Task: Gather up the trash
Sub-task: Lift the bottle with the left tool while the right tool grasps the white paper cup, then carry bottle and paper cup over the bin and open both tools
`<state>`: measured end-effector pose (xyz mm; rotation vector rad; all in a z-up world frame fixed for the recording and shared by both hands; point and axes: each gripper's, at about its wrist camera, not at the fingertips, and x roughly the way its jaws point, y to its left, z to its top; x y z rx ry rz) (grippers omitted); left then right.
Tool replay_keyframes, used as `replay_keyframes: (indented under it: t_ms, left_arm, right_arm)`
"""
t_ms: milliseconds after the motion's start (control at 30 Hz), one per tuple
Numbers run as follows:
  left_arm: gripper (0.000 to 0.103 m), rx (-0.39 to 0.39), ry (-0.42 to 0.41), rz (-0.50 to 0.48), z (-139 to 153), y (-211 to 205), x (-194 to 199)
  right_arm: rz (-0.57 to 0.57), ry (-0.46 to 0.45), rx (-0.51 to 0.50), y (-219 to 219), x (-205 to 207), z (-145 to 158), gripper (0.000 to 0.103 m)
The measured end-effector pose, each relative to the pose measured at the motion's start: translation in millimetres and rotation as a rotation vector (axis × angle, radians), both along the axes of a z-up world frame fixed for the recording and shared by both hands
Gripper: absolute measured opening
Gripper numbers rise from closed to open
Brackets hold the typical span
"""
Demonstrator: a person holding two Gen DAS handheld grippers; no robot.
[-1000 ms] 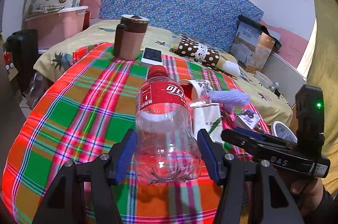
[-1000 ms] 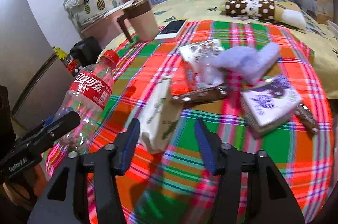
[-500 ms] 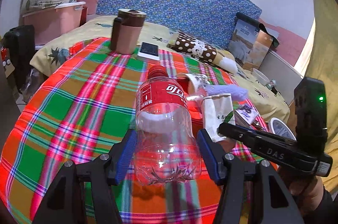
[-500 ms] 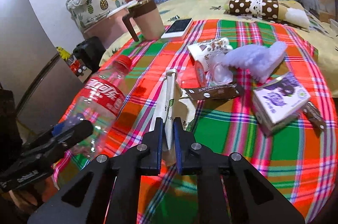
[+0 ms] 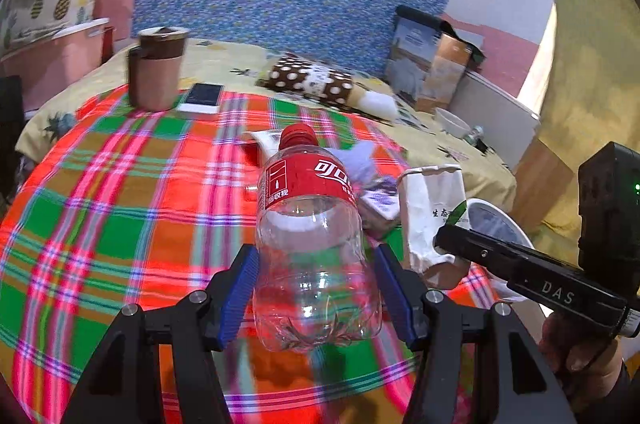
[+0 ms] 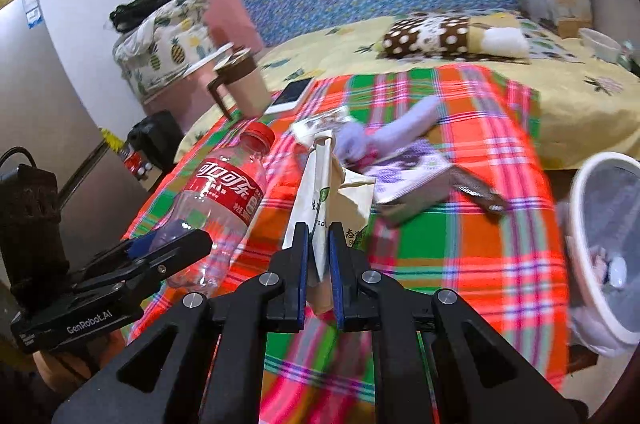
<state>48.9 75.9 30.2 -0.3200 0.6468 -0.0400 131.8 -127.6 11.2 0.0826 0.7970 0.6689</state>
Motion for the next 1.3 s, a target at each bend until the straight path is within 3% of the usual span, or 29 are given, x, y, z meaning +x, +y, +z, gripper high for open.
replay_keyframes:
  t_ms: [767, 1033, 1300]
  left_arm:
    - [0.06, 0.02, -0.028, -0.416, 11.1, -189.6, 94.8]
    - [0.06, 0.01, 0.007, -0.516, -3.4, -243.8, 124.0]
    - [0.06, 0.001, 0.045, -0.554, -19.3, -275.1, 151.7]
  right_arm:
    - [-0.433, -0.017, 0.0, -166.0, 16.1, -7.2, 0.012]
    - [-0.516, 0.012, -0.011, -198.2, 20.6, -19.0, 0.012]
    - [-0.549, 0.057, -0.033, -217.0, 28.1, -33.4, 0.012]
